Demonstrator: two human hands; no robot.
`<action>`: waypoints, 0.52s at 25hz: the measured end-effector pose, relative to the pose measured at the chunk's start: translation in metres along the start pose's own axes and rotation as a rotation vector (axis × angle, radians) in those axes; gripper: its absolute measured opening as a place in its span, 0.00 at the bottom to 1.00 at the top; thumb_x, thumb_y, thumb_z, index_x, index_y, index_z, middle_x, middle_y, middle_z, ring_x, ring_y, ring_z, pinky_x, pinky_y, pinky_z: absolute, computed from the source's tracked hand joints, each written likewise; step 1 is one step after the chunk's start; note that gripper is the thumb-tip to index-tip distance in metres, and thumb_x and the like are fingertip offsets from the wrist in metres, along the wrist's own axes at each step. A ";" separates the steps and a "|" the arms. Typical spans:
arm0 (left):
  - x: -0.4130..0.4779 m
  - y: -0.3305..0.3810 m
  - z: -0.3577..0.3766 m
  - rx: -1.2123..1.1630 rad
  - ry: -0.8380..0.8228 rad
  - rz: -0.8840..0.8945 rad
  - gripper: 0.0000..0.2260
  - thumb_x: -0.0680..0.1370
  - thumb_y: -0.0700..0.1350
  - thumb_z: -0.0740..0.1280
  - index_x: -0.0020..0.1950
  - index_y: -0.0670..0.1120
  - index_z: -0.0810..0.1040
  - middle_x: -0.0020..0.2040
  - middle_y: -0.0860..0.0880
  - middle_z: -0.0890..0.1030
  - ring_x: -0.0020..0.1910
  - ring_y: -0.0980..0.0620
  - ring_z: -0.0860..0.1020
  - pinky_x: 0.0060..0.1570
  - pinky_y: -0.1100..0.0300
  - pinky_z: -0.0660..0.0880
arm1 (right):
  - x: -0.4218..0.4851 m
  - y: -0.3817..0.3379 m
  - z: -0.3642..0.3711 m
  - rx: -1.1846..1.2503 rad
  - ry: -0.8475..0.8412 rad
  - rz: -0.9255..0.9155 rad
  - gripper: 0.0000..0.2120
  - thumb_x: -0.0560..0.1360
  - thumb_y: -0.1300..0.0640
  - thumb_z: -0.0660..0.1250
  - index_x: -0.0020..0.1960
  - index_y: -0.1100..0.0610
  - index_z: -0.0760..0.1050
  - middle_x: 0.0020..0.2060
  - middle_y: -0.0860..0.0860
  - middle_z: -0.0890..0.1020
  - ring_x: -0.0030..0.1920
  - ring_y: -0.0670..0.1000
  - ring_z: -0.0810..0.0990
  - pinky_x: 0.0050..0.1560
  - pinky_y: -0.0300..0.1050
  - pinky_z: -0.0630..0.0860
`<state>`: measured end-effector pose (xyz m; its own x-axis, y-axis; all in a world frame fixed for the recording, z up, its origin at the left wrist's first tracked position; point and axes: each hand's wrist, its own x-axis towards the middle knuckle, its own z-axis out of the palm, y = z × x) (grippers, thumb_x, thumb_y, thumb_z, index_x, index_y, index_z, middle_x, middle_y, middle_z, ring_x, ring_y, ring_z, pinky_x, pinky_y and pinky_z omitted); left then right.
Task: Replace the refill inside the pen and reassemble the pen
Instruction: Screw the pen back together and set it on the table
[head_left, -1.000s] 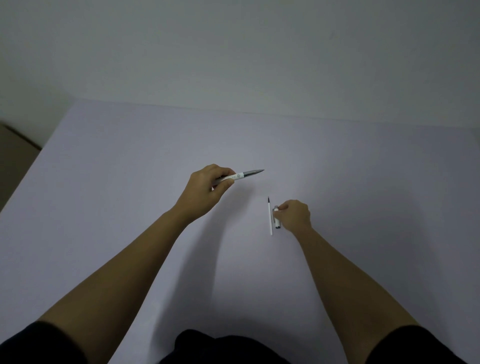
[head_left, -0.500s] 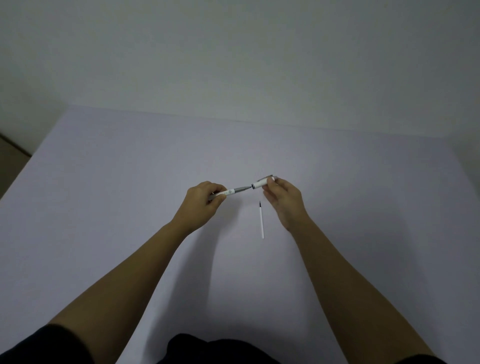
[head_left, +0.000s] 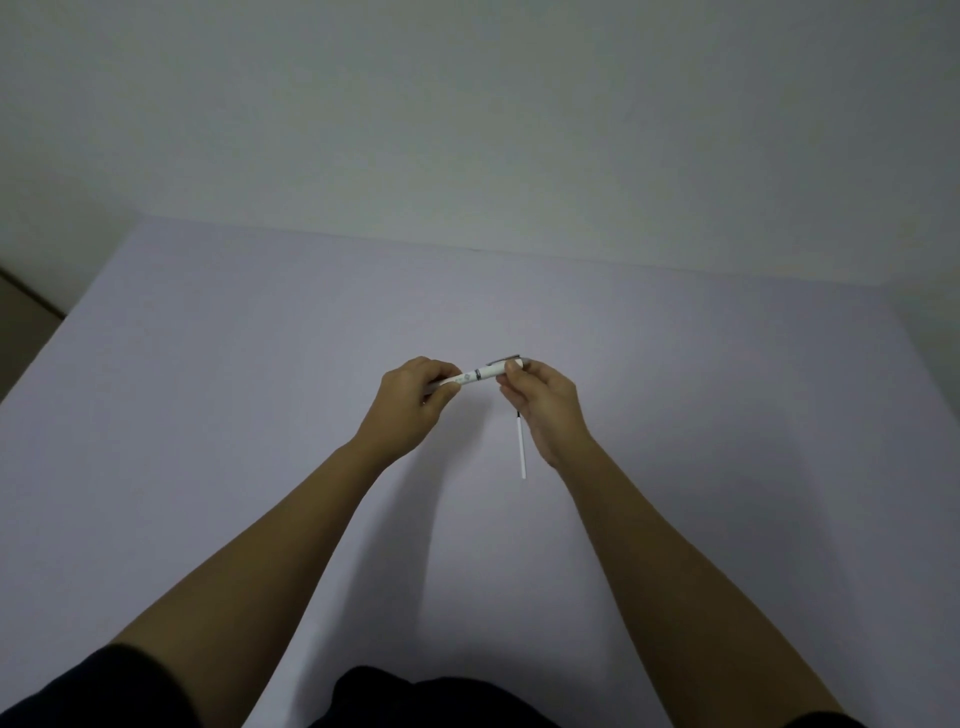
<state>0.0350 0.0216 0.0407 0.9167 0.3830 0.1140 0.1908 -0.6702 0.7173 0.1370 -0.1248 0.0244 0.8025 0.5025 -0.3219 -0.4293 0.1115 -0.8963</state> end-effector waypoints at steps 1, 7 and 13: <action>-0.001 0.000 0.000 0.005 0.005 0.004 0.07 0.77 0.43 0.64 0.53 0.44 0.80 0.42 0.46 0.80 0.39 0.53 0.73 0.37 0.72 0.64 | 0.000 0.000 0.001 -0.008 -0.006 -0.002 0.07 0.76 0.61 0.65 0.51 0.62 0.78 0.46 0.53 0.84 0.48 0.45 0.83 0.47 0.33 0.79; -0.005 -0.001 0.008 0.108 -0.079 -0.024 0.08 0.77 0.45 0.64 0.52 0.45 0.80 0.43 0.47 0.82 0.41 0.49 0.76 0.43 0.55 0.74 | -0.001 0.002 -0.002 -0.113 -0.011 -0.027 0.04 0.76 0.59 0.66 0.46 0.56 0.80 0.42 0.50 0.85 0.47 0.46 0.83 0.46 0.34 0.78; -0.015 -0.002 0.047 0.110 -0.182 -0.207 0.09 0.76 0.45 0.65 0.47 0.39 0.80 0.38 0.41 0.83 0.36 0.43 0.79 0.40 0.49 0.78 | 0.000 0.029 -0.031 -0.838 0.158 -0.098 0.15 0.80 0.52 0.55 0.59 0.58 0.75 0.57 0.58 0.80 0.60 0.55 0.77 0.61 0.44 0.70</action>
<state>0.0371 -0.0129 0.0054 0.9004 0.4049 -0.1590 0.4078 -0.6588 0.6322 0.1372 -0.1486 -0.0115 0.8949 0.3914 -0.2142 0.0432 -0.5537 -0.8316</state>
